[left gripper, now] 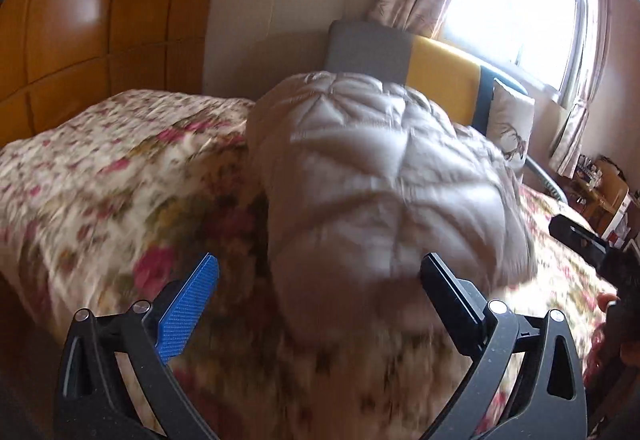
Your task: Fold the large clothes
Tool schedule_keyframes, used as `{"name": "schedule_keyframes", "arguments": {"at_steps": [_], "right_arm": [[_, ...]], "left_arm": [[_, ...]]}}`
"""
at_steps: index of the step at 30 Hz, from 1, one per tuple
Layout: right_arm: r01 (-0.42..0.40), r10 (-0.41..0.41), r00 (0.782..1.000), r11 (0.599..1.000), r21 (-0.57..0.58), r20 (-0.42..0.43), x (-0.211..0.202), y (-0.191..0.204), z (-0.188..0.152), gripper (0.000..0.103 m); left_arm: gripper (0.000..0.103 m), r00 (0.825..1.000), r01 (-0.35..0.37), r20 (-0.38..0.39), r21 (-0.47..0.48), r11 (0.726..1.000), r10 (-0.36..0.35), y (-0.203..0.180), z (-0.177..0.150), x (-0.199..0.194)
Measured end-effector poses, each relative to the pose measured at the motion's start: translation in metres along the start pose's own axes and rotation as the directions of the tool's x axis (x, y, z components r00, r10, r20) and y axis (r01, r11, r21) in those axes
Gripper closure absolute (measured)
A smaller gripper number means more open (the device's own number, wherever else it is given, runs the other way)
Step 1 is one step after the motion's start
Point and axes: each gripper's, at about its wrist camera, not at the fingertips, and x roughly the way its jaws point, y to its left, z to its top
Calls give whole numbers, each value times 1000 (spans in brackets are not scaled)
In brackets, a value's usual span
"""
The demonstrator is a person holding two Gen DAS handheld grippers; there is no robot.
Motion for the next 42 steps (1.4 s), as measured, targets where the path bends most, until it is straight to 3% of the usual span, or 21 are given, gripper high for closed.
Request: {"name": "schedule_keyframes", "arguments": {"at_steps": [5, 9, 11, 14, 19, 21, 31, 42], "right_arm": [[45, -47, 996, 999, -29, -77, -14, 8, -33, 2], [57, -59, 995, 998, -34, -74, -29, 15, -49, 2], [59, -62, 996, 998, -38, -71, -38, 22, -54, 2], [43, -46, 997, 998, -43, -54, -52, 29, -56, 2], [42, -45, 998, 997, -68, -35, -69, 38, -54, 2], [48, -51, 998, 995, -90, -30, -71, 40, -55, 2], [53, -56, 997, 997, -55, -51, -70, 32, -58, 2], [48, -52, 997, 997, -52, -63, -67, 32, -60, 2]], "left_arm": [[3, 999, -23, -40, -9, 1000, 22, -1, -24, -15], [3, 999, 16, -41, -24, 1000, -17, -2, -32, -31], [3, 999, -1, -48, -14, 1000, 0, -5, -36, -38], [3, 997, -60, -55, 9, 998, 60, -11, -42, -47], [3, 999, -33, 22, 11, 999, 32, -15, -46, -70], [3, 997, -63, 41, 16, 998, 63, -16, -45, -75], [3, 992, -110, 58, 28, 994, 108, -19, -46, -81], [3, 993, -105, 50, 36, 994, 103, -19, -47, -79]]}}
